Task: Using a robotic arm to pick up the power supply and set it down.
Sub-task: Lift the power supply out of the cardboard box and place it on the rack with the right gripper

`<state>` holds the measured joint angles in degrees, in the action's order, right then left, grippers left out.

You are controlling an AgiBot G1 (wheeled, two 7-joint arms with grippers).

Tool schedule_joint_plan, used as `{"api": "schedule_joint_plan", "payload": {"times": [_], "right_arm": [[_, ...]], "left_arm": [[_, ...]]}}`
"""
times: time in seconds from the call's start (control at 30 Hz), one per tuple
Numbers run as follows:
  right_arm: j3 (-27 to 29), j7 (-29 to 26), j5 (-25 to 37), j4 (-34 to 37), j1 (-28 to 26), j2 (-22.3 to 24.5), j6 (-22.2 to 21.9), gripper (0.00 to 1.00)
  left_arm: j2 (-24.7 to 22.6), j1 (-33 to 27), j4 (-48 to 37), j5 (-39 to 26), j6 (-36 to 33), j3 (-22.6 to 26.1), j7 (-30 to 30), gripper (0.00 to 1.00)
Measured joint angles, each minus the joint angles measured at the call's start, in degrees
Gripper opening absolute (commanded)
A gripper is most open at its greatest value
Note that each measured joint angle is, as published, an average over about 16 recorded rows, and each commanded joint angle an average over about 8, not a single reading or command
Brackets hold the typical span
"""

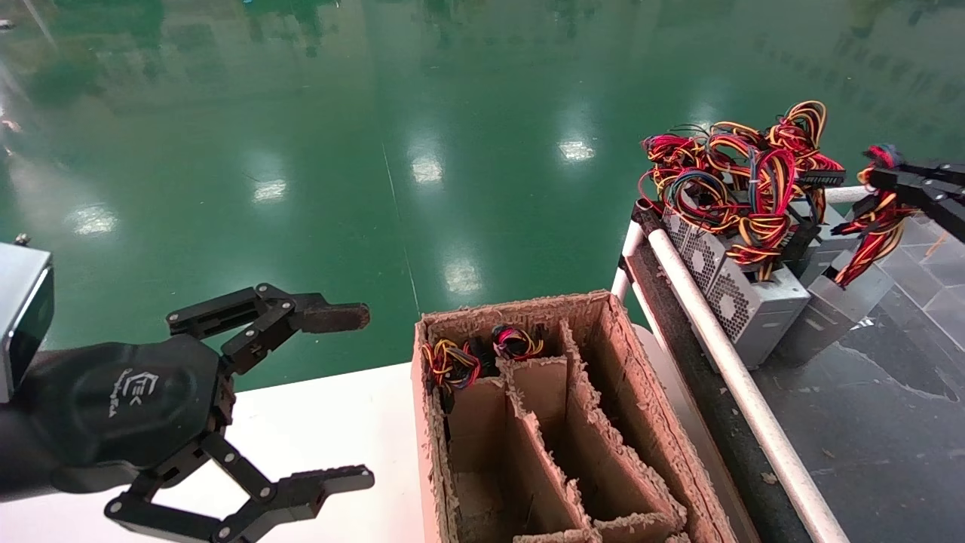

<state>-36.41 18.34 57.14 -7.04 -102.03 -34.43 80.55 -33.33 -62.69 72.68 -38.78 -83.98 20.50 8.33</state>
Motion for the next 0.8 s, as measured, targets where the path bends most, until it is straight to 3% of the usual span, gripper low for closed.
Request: {"api": "schedule_joint_plan", "payload": {"times": [0.53, 0.6, 0.8], "right_arm": [[-0.77, 0.42, 1.37, 4.66, -2.62, -5.31, -6.43, 0.01], [-0.76, 0.42, 1.37, 5.06, -2.68, -5.76, -6.96, 0.15], [-0.77, 0.48, 1.38, 5.83, -2.71, -6.57, -7.52, 0.89]], "left_arm": [[0.0, 0.0, 0.0, 0.01, 0.0, 0.01, -0.01, 1.0], [0.0, 0.0, 0.0, 0.01, 0.01, 0.01, -0.01, 1.0], [0.01, 0.0, 0.0, 0.01, 0.01, 0.02, -0.01, 1.0]]}}
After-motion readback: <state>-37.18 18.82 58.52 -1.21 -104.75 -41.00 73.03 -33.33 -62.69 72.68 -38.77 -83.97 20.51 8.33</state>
